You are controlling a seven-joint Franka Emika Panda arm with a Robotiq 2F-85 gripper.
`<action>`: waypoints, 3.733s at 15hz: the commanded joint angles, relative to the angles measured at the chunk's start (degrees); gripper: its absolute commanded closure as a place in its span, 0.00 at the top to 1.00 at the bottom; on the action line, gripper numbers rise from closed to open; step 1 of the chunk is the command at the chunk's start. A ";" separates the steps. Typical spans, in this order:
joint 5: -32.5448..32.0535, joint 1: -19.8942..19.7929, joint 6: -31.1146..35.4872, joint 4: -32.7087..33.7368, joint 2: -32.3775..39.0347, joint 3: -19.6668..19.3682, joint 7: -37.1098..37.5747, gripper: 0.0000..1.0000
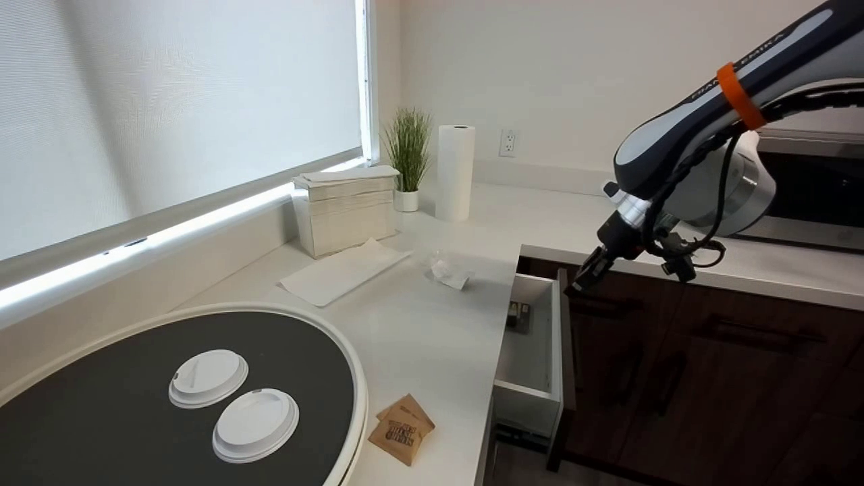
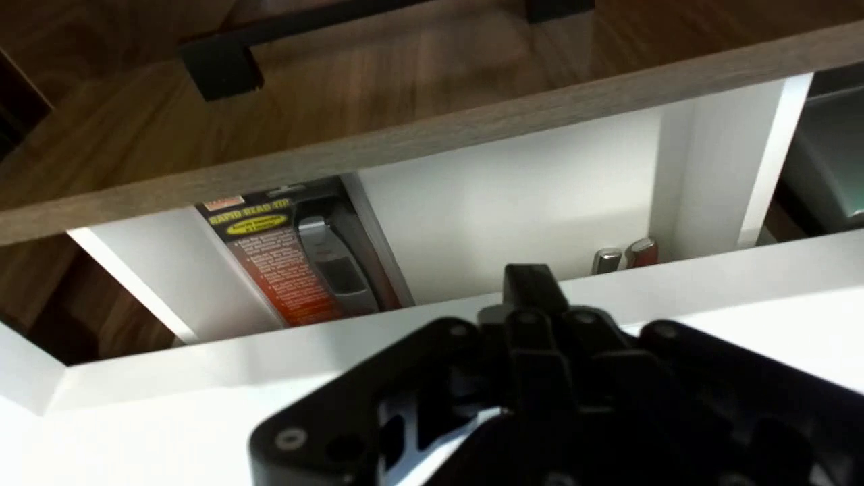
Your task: Open the drawer
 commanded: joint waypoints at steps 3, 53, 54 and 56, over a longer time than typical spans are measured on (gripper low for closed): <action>1.61 -0.14 0.00 1.29 1.43 0.51 -4.92 0.01; -36.90 -24.12 -11.64 -0.79 6.38 15.17 17.04 0.00; -38.01 -24.15 -12.16 -1.35 5.70 14.88 17.65 0.00; -42.76 -23.41 -13.61 -2.19 4.43 13.49 20.73 0.00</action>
